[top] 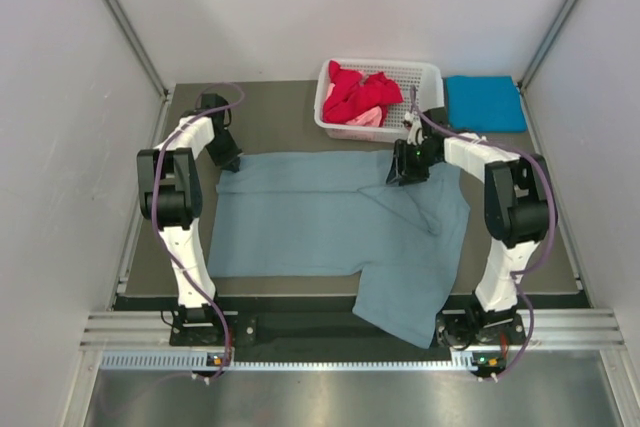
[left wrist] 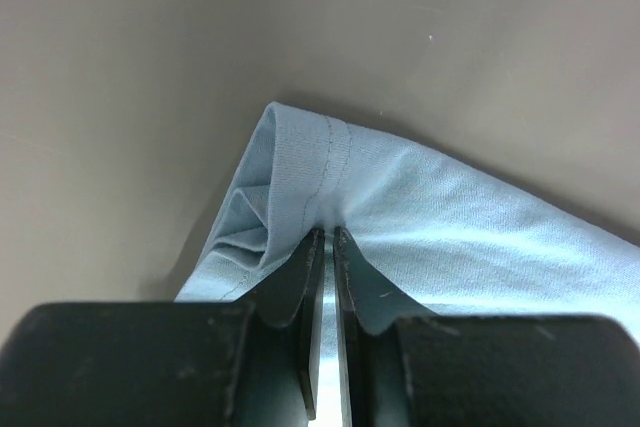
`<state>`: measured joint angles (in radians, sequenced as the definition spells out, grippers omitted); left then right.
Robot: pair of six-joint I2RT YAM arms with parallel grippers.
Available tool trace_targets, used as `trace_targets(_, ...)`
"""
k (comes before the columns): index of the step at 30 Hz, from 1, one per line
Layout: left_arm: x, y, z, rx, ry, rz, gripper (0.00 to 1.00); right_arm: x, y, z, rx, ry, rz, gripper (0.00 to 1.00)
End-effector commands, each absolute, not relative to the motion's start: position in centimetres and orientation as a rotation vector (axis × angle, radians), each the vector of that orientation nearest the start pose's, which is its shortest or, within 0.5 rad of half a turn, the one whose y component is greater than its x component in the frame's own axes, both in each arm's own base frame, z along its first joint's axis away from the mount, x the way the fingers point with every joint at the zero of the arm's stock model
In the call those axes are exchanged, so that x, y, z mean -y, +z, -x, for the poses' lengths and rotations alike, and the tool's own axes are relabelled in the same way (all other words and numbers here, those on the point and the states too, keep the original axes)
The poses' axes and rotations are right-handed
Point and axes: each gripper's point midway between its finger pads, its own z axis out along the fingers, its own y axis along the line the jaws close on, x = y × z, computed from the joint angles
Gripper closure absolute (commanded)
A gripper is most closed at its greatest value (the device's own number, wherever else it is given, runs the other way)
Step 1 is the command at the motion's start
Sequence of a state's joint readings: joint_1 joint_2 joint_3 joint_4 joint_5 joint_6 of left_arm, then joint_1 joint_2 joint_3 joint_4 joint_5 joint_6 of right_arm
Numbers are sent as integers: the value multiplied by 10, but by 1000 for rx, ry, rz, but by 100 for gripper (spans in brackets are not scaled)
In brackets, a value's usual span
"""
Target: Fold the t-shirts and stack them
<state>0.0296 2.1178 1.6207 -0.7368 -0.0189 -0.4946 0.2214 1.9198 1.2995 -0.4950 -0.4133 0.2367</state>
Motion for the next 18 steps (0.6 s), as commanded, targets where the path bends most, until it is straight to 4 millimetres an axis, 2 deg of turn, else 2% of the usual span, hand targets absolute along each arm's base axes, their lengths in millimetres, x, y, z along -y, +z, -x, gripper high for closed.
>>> trace_targets(1,-2,36,-441,-2718,-57,722,87,-181,49,-355,-2732,746,139,55)
trace_targets(4,-1,37,-441,-2714,-65,722,86,-180,48,-349,-2721,730,142,56)
trace_targets(10,0,42,-444,-2699,-76,713,86,-172,58,-349,-2678,666,164,52)
trace_targets(13,-1,45,-443,-2686,-76,713,86,-169,66,-348,-2630,649,162,45)
trace_targets(15,-2,48,-444,-2675,-72,709,86,-166,73,-355,-2591,632,149,41)
trace_targets(17,-1,49,-444,-2672,-77,704,86,-161,77,-367,-2577,606,105,41)
trace_targets(18,-2,49,-444,-2672,-77,708,86,-160,70,-373,-2590,591,88,42)
